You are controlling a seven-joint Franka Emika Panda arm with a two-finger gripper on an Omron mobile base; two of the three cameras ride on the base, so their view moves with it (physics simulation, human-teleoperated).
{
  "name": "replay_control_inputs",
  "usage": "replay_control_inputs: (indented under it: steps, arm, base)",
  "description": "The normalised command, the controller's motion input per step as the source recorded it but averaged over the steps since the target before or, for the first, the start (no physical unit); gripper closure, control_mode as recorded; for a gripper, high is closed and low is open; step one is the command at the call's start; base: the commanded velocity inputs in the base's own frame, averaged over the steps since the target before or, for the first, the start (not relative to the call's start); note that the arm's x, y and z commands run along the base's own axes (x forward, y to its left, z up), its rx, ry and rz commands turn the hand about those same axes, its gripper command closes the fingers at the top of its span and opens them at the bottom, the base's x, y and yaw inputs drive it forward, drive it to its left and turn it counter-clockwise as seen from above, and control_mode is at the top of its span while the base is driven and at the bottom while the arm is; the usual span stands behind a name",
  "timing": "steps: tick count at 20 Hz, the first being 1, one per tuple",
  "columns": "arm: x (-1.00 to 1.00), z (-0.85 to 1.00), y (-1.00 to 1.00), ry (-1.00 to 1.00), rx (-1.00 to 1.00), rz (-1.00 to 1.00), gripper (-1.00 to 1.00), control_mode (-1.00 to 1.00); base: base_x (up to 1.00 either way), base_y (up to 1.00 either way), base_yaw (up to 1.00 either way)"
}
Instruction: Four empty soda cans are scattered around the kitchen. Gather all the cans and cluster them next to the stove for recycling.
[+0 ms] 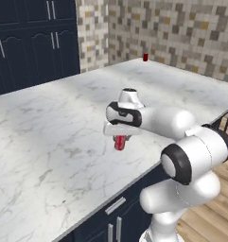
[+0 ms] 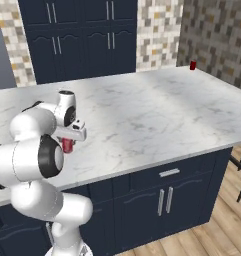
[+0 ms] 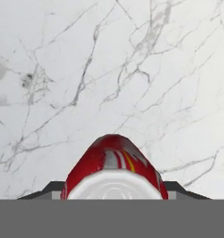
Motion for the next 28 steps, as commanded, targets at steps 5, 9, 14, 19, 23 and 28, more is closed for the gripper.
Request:
replay_control_inputs:
  steps: [5,9,14,19,23,28]
  arm:
    - [-0.21,0.03,0.0,0.0,0.01,0.0,1.0,-1.0]
    - [0.0,0.0,0.0,0.0,0.0,0.0,1.0,1.0]
    - [0.0,0.0,0.0,0.0,0.0,0.0,1.0,1.0]
    - [0.0,0.0,0.0,0.0,0.0,0.0,1.0,1.0]
    - [0.0,0.0,0.0,0.0,0.0,0.0,1.0,1.0]
    - [0.0,0.0,0.0,0.0,0.0,0.0,1.0,1.0]
  base:
    - [0.0,0.0,0.0]
    - [-0.07,0.01,0.02]
    - [-0.52,0.07,0.07]
    - [-0.6,0.06,0.11]
    - [-0.25,0.2,0.45]
    - [-0.09,0.24,0.78]
